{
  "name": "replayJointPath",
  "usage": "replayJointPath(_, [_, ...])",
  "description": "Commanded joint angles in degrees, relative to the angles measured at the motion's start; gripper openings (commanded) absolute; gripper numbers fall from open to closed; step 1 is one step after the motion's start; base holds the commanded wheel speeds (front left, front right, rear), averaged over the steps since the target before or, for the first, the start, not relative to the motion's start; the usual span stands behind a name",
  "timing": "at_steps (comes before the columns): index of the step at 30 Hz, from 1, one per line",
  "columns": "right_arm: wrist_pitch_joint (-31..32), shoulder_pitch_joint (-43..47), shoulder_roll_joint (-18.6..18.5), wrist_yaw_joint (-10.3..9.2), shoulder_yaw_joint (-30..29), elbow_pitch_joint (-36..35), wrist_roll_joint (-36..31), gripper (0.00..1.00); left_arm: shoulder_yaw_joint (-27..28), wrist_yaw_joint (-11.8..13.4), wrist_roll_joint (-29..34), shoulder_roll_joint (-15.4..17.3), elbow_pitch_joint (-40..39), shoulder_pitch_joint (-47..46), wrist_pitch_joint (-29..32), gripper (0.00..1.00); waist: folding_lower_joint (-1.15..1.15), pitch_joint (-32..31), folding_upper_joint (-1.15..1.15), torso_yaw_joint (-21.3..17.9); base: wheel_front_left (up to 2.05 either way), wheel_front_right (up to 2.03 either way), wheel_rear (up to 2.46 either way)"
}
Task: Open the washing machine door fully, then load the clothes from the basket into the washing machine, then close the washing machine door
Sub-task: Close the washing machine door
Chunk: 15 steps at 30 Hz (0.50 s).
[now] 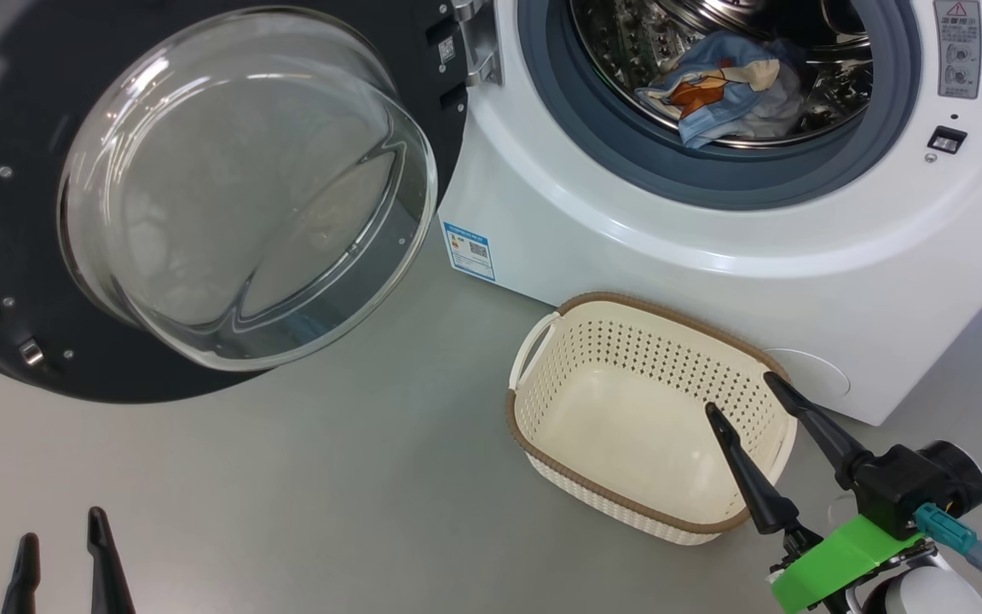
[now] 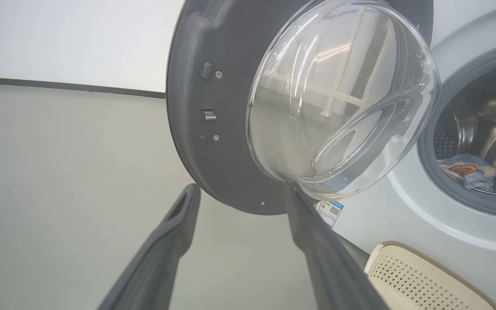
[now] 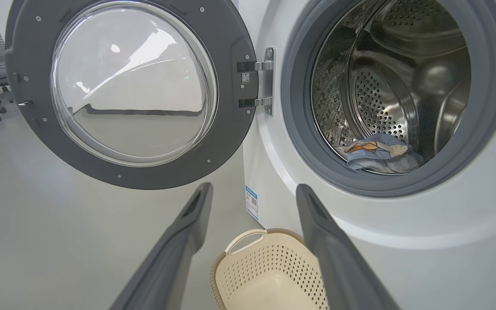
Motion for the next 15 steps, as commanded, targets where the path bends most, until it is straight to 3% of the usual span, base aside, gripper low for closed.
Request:
replayJointPath(1, [-0.28,-1.33,-0.57,0.09,0.77,-1.33,0.44,1.0,1.67,0.24,0.15,0.78,-1.6,-0.62,-0.32,1.0,0.0,0.01,0.0,-0.06,0.0,0.0,0.0])
replayJointPath(9, [-0.28,0.1,-0.01,0.09,-0.32,-1.82,0.19,1.0,0.94,-0.21,0.4,0.78,-1.07,-1.67,-0.32,1.0,0.0,-0.08,0.0,-0.24,0.0,0.0,0.0])
replayJointPath(10, [-0.28,0.35,0.11,0.09,-0.53,-1.86,0.17,1.0,1.01,-0.38,-0.12,0.78,-1.26,-2.01,-0.32,0.56,0.0,-0.06,0.0,-0.25,0.0,0.0,0.0])
replayJointPath(12, [-0.28,0.76,0.31,0.09,-0.85,-1.97,0.07,1.0,1.58,-0.82,-0.04,0.78,-2.1,-2.89,-0.32,0.14,0.0,0.03,0.0,-0.28,0.0,0.0,0.0])
replayJointPath(13, [-0.28,0.92,0.4,0.09,-0.95,-2.04,0.01,1.0,2.0,-1.11,-0.06,0.78,-2.59,-3.48,-0.32,0.0,0.0,0.1,0.0,-0.29,0.0,0.0,0.0])
replayJointPath(15, [-0.28,1.21,0.62,0.09,-1.18,-2.22,-0.14,1.0,3.75,-1.68,-1.08,0.78,-3.6,-5.16,-0.32,0.0,0.0,0.24,0.0,-0.32,0.0,0.0,0.0])
